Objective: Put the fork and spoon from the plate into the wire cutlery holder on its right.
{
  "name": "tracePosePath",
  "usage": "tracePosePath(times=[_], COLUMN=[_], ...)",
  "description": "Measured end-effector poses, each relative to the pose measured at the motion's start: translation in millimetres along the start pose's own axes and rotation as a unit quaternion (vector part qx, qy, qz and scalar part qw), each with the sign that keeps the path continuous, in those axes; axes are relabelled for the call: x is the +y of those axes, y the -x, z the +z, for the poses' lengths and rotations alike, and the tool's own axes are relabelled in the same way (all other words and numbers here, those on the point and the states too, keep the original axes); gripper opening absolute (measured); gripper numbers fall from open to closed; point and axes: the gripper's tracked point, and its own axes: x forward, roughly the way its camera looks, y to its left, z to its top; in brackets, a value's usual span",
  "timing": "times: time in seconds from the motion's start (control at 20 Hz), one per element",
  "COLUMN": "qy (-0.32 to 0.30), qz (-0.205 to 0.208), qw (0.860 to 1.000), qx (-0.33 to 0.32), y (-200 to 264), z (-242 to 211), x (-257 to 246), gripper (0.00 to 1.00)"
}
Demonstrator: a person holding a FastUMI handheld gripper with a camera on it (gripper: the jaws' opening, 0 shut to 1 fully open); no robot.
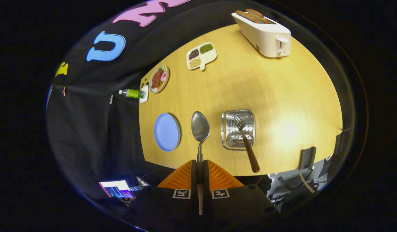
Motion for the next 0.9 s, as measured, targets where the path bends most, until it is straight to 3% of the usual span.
tracePosePath(times=[0.35,0.6,0.9], qy=[-0.040,-0.066,-0.067], qz=[-0.065,-0.086,-0.127], qw=[0.990,0.981,0.970], qx=[0.122,0.158,0.194], y=[-8.9,-32.1,-61.5], z=[6.9,28.2,23.3], x=[-50.5,-58.6,-70.2], gripper=[0.09,0.09,0.09])
